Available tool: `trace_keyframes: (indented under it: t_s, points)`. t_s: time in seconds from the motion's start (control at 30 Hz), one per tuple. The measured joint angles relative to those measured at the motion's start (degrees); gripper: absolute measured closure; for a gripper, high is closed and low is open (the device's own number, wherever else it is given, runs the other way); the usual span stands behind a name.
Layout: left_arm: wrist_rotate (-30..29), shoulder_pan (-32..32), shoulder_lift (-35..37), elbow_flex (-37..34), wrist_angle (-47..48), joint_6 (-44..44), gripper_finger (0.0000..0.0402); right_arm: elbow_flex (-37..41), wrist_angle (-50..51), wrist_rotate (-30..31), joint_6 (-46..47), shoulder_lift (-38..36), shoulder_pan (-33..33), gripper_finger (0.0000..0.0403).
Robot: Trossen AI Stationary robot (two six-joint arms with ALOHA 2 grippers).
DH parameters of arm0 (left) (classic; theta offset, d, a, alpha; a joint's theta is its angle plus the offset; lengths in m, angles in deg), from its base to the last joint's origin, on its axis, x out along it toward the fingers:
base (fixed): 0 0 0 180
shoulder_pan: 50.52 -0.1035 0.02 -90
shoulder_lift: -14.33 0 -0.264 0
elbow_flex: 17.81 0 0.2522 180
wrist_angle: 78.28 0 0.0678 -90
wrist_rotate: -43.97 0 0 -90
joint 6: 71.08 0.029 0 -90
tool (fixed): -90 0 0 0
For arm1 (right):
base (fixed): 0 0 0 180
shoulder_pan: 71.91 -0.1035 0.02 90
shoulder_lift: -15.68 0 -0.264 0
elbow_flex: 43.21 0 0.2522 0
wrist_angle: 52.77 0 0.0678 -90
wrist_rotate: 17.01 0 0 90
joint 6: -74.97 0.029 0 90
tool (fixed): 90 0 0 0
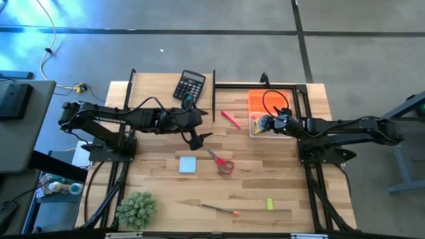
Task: Pack school essentials
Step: Put the yellow crayon box into the orange supply box, then put the light green eraser into the orange supply box
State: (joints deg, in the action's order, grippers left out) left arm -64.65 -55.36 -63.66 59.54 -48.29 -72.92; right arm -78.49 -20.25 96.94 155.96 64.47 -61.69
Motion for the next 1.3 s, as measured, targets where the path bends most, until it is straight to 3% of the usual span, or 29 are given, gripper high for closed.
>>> trace_keyframes:
  t_s: [0.3,0.87,1.3]
  points:
    - [-0.01,-0.01,0.00,0.00,0.00,-0.04,0.0005,-0.27,3.29,-0.33,1.20,-0.17,0.49,0.0181]
    - [0.01,-0.02,0.00,0.00,-0.02,-0.07,0.0005,-12.24,27.06,0.83,-0.10,-0.17,0.68,0.0192]
    - [-0.01,0.00,0.00,0.00,-0.02,-0.09,0.0005,-22.59,26.47,-2.34,-10.40,-0.13,-3.31,0.0192]
